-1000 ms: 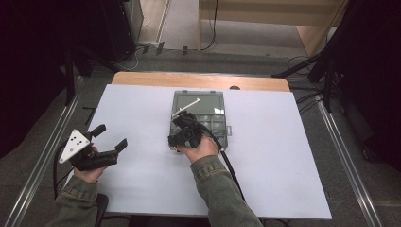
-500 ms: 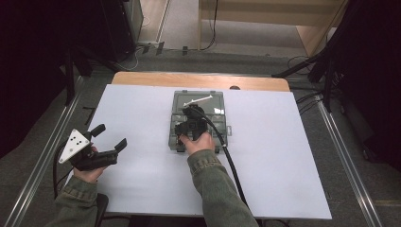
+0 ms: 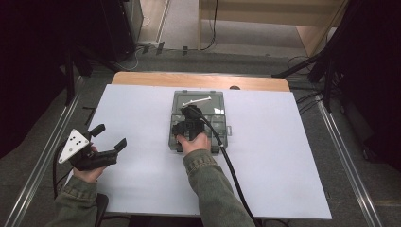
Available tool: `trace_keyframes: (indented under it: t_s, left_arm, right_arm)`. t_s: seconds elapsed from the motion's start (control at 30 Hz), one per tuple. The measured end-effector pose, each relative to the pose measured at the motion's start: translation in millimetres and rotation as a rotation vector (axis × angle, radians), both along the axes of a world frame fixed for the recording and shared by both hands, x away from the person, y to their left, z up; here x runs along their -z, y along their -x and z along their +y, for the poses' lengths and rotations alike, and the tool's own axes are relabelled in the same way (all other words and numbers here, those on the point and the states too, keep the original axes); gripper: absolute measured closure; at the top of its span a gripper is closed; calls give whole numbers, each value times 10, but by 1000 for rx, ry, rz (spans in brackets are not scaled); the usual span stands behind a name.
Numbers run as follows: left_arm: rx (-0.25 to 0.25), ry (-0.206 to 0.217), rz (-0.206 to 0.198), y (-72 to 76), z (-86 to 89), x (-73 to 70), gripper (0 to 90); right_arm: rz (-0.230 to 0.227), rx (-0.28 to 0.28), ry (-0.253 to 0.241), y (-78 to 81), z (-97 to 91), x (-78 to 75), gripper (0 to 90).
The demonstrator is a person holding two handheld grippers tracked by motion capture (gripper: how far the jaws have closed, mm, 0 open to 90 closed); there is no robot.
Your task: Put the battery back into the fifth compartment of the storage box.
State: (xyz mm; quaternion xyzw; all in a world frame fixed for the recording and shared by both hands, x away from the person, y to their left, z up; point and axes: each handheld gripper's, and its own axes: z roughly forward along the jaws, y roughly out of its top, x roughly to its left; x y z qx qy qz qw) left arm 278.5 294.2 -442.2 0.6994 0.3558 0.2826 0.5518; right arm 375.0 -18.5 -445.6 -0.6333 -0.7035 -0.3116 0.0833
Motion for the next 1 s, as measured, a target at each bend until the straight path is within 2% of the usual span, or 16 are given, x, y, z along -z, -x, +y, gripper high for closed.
trace_keyframes:
  t_s: [0.03,0.07,0.1,0.17,0.27,0.3,0.33,0.4,0.5,0.53,0.57,0.67,0.77,1.0]
  left_arm:
    - [0,-1,-1,0,0,-1,71]
    - [0,0,0,1,1,-1,70]
    - [0,1,-1,1,2,-1,70]
    - [0,1,-1,1,3,-1,70]
    - [1,2,0,-1,1,0,70]
    - [1,0,0,0,0,0,70]
    - [2,1,0,0,0,0,70]
    - [1,0,1,0,0,0,71]
    - [1,1,1,-1,0,0,71]
    - [1,1,1,0,0,0,71]
    - [0,-2,1,0,-1,0,70]
    - [1,-2,2,0,-1,0,70]
    - [0,-2,2,0,-2,0,70]
    - [0,-1,2,2,-5,1,70]
  right_arm:
    - [4,-1,1,-3,3,16,754]
    - [37,-15,-6,-18,16,46,620]
    - [48,-19,-18,-18,19,55,610]
    - [44,-23,-7,-14,21,52,600]
    - [10,-38,19,4,2,21,481]
    - [10,-38,19,4,2,21,481]
    - [-11,-59,24,9,-18,12,402]
    - [-17,-66,27,13,-27,5,371]
    - [-57,-86,29,39,-106,-24,313]
    - [-57,-86,29,39,-106,-24,313]
    - [-67,-94,43,54,-148,-40,274]
    - [-82,-101,60,70,-196,-59,248]
    - [-120,-118,78,109,-304,-105,199]
    - [-142,-120,89,179,-500,-133,141]
